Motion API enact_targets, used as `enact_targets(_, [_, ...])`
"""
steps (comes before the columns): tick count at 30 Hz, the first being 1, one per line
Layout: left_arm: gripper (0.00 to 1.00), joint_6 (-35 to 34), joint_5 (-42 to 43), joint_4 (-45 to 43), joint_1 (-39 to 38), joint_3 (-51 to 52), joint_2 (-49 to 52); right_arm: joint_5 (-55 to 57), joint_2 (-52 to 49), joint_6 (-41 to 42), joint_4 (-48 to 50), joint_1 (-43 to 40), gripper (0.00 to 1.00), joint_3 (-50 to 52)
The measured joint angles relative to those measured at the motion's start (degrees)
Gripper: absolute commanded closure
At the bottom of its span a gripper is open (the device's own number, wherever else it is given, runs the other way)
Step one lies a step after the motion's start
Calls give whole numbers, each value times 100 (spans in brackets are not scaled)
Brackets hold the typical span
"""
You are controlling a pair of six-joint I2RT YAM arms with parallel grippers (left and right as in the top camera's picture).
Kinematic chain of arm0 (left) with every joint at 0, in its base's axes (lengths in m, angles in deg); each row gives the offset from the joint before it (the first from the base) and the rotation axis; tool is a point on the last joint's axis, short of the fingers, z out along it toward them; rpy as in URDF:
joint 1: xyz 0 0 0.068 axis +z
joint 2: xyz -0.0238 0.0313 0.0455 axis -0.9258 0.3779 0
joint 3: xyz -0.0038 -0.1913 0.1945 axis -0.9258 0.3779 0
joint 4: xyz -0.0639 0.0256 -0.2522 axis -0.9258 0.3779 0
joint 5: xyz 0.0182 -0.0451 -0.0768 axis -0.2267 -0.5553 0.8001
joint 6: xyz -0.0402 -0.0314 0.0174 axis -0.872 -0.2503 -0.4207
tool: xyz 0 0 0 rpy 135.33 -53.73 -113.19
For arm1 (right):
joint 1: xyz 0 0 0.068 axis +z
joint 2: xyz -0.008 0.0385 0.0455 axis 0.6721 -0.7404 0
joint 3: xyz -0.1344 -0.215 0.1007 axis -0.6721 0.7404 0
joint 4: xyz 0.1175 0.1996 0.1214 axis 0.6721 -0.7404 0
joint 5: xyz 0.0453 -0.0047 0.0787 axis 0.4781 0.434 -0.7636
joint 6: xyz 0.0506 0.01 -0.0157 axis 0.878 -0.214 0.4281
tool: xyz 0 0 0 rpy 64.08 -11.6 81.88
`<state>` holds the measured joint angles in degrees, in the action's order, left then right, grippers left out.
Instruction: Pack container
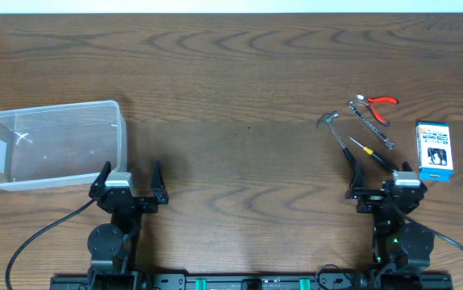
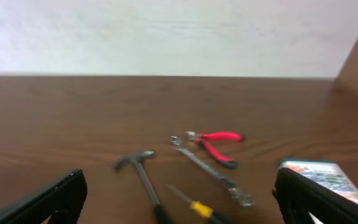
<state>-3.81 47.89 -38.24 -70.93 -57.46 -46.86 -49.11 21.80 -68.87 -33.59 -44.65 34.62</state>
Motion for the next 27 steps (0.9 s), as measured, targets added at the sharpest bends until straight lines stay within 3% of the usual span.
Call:
enact_targets(7, [2, -584, 125, 507, 0, -544, 433, -774, -173, 876, 389, 0, 1, -26])
enact_targets(16, [2, -485, -37, 2516, 0, -3825, 3451, -1672, -2343, 1067, -400, 0, 1, -1554])
enact_targets(19, [2, -444, -101, 3462, 15, -5075, 4579, -1950, -3348, 887, -1075, 0, 1, -2490])
enact_targets(27, [2, -356, -136, 6395, 494, -7882, 6933, -2164, -5884, -118, -4277, -9, 1, -5014])
